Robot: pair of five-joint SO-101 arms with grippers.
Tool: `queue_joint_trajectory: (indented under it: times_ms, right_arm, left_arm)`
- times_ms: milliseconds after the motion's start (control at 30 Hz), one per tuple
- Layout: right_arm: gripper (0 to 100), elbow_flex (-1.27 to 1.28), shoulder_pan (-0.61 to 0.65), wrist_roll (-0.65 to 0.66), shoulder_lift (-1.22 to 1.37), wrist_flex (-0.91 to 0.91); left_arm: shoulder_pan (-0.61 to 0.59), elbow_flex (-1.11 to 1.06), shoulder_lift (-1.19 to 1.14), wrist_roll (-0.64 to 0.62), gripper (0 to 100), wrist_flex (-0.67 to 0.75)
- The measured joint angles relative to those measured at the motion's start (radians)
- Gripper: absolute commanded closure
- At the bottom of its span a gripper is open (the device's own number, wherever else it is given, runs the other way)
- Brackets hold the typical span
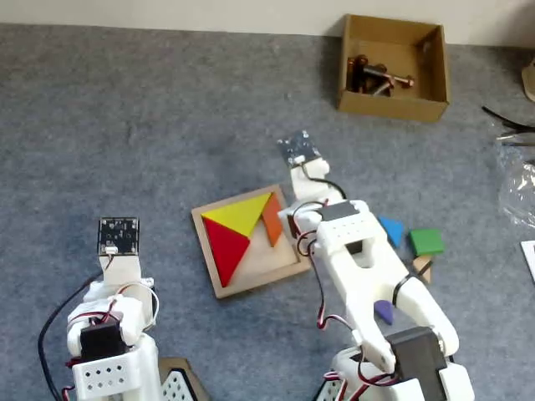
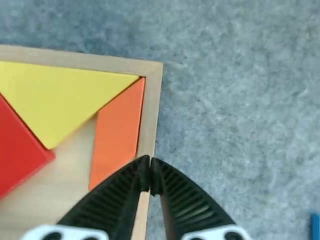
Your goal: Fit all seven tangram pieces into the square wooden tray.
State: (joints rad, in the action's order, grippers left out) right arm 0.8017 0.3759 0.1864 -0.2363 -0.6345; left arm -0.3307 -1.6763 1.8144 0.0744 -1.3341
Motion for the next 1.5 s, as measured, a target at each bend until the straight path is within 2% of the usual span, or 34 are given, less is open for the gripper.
queue_joint_trajectory:
  times_ms: [100, 200, 367, 467, 600, 933, 1500]
  right_arm:
    - [99.3, -0.003, 0.011, 0.000, 0.000, -0.069]
    - [99.3, -0.017, 0.075, 0.000, 0.000, -0.138]
    - [99.3, -0.025, 0.207, 0.000, 0.000, -0.150]
    - [99.3, -0.025, 0.235, 0.000, 0.000, -0.150]
    - [99.3, -0.025, 0.238, 0.000, 0.000, -0.137]
    - [99.3, 0.038, 0.241, 0.000, 0.000, 0.048]
    - [99.3, 0.055, 0.157, 0.000, 0.008, 0.098]
  left_arm:
    - [0.000, 0.000, 0.000, 0.000, 99, 0.000]
    - [0.000, 0.000, 0.000, 0.000, 99, 0.000]
    - [0.000, 0.000, 0.000, 0.000, 99, 0.000]
    - [0.000, 0.000, 0.000, 0.000, 99, 0.000]
    - [0.000, 0.000, 0.000, 0.000, 99, 0.000]
    - [0.000, 0.000, 0.000, 0.000, 99, 0.000]
    - [0.000, 0.000, 0.000, 0.000, 99, 0.000]
